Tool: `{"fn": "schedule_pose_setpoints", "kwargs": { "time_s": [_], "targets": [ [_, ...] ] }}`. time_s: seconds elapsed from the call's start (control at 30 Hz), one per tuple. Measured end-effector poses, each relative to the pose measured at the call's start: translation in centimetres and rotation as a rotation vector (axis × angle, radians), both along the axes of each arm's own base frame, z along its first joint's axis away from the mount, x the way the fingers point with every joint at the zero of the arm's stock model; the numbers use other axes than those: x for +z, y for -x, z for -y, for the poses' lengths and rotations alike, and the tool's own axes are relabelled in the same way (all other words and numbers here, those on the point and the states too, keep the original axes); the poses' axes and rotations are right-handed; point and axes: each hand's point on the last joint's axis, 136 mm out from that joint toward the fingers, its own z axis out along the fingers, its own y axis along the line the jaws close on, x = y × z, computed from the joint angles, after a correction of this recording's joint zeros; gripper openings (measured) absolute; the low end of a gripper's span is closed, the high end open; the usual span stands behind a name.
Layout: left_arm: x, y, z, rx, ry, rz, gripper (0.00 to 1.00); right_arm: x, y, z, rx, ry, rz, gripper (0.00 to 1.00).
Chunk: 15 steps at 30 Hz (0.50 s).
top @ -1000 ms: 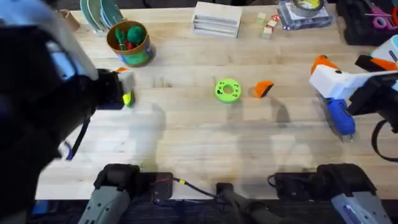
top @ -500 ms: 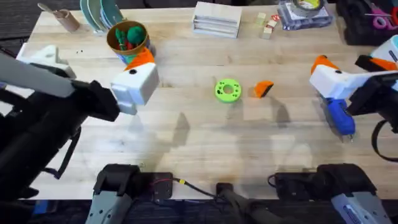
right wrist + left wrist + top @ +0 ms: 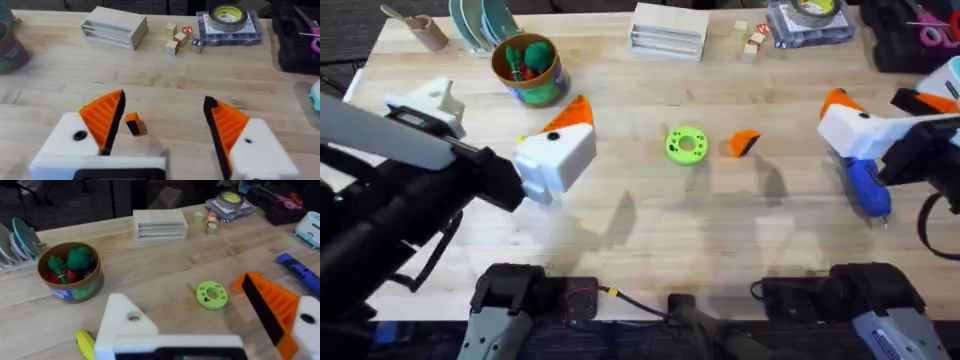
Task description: Pick up the gripper from the table and insert it into the empty holder that is missing its gripper. Then pick up a screw, insert it into the mounting hole, and use the screwdriver to tighten it. Finally, clean up the table by picking up the vegetable and placing it into the bucket.
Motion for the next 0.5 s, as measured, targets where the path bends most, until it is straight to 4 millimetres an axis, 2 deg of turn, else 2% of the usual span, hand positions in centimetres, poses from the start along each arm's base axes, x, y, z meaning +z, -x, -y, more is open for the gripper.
{"fn": "schedule_pose_setpoints", "kwargs": {
  "time_s": [0.07, 0.37, 0.5],
  "targets": [
    [0.3, -0.1, 0.0, 0.001, 0.001, 0.016, 0.992, 0.0, 0.0, 0.0, 0.000, 0.000, 0.000, 0.991],
    [4.8, -1.9, -0.9, 0.062, -0.001, 0.245, 0.992, 0.0, 0.0, 0.0, 0.000, 0.000, 0.000, 0.992],
    [4.3, -2.4, -1.1, 0.072, 0.001, 0.314, 0.993, 0.0, 0.0, 0.0, 0.000, 0.000, 0.000, 0.992]
  ]
}}
